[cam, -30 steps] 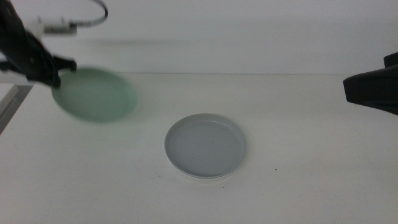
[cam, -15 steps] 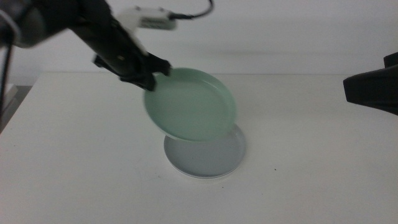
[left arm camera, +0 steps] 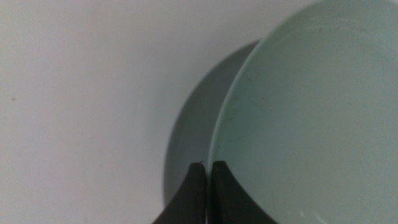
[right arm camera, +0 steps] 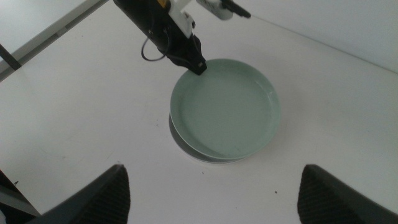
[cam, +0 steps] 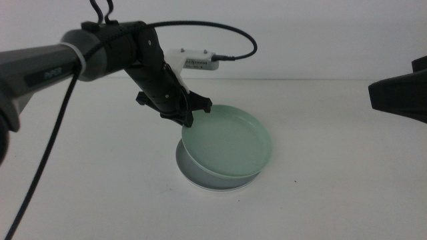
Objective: Stack the three bowls on top of each other.
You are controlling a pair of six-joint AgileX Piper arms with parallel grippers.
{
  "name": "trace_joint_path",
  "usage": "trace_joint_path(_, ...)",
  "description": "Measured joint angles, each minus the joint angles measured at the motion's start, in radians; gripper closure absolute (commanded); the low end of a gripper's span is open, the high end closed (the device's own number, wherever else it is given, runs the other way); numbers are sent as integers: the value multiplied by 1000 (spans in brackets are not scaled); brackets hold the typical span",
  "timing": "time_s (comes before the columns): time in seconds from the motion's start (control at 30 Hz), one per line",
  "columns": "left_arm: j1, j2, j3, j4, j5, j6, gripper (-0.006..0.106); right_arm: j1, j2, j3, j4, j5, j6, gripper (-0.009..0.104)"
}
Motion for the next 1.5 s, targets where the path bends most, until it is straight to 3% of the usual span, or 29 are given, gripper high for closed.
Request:
trace_joint_path(0.33, 0, 47, 0, -2, -23, -2, 102, 0, 0, 0, 0, -1, 0, 2)
trace_joint_path(0.37, 0, 47, 0, -2, -23, -2, 94, 0, 0, 0, 0, -1, 0, 2)
trace_joint_path(0.57, 2, 49, 0, -2, -17, 1, 73, 0, 0, 0, 0, -1, 0, 2)
trace_joint_path(0.9, 18, -16, 2, 45, 4, 19, 7, 0, 0, 0, 0, -1, 0, 2)
trace_joint_path(1.1, 22, -215, 73, 72, -49, 29, 7, 0, 0, 0, 0, -1, 0, 2)
trace_joint_path(1.5, 70, -999, 610, 86, -324, 69, 7, 0, 0, 0, 0, -1, 0, 2)
